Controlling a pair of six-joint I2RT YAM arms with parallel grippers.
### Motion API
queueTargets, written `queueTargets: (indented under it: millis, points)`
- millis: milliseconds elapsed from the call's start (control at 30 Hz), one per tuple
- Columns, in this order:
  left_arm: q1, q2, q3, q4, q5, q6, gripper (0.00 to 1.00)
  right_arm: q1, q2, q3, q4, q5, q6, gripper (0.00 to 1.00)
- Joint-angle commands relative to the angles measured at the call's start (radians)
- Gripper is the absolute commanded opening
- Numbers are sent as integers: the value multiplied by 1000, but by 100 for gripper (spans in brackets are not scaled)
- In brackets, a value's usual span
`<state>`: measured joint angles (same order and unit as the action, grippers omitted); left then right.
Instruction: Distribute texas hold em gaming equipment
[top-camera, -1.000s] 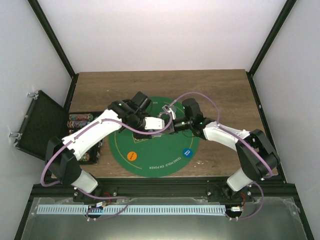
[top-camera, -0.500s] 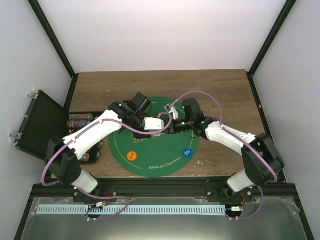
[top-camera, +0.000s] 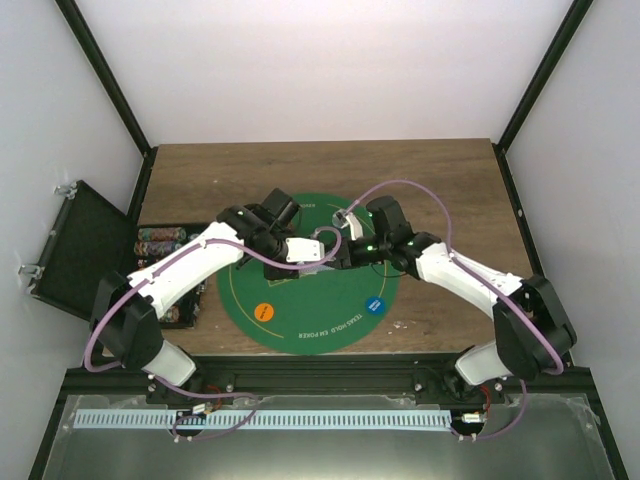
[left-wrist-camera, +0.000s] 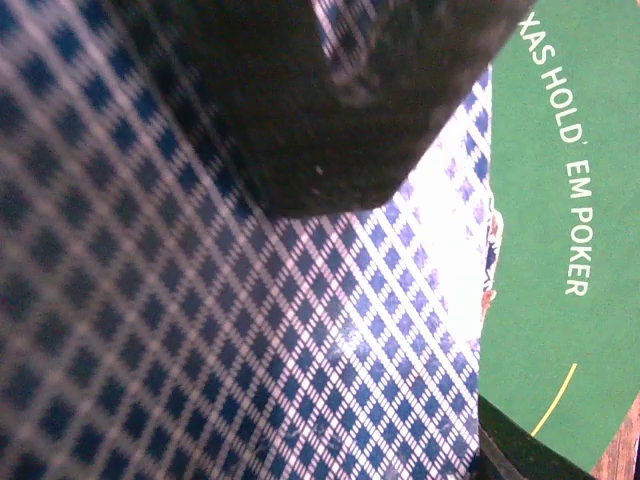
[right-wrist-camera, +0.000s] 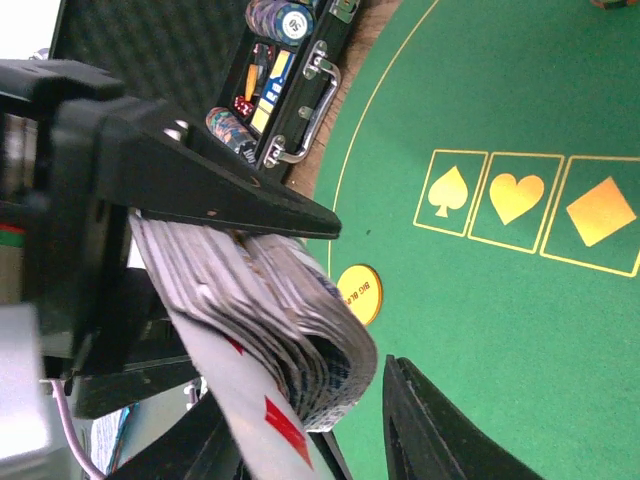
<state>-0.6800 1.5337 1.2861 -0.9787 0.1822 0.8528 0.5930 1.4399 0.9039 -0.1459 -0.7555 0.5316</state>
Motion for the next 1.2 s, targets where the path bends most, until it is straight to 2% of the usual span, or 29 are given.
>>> queueTargets:
  millis: [0, 200, 467, 667, 867, 1033, 1167]
  points:
    - [9, -22, -25, 26, -14, -10, 50, -2, -35, 62, -62, 22, -33, 34]
    - [21, -27, -36, 40, -15, -22, 50, -2, -39, 72, -95, 30, -40, 27]
    - [45, -32, -57, 47, -9, -29, 50, -2, -39, 93, -156, 53, -60, 7]
    - [104, -38, -85, 64, 11, -34, 50, -4, -70, 117, -216, 84, -87, 1]
    - [162, -38, -120, 92, 30, -62, 49, -4, -92, 140, -262, 47, -135, 1]
    - [258, -53, -140, 96, 39, -110, 49, 9, -78, 153, -391, -44, -293, 1]
    - [332, -89, -159, 89, 59, -139, 49, 90, -12, 134, -441, -79, -413, 1]
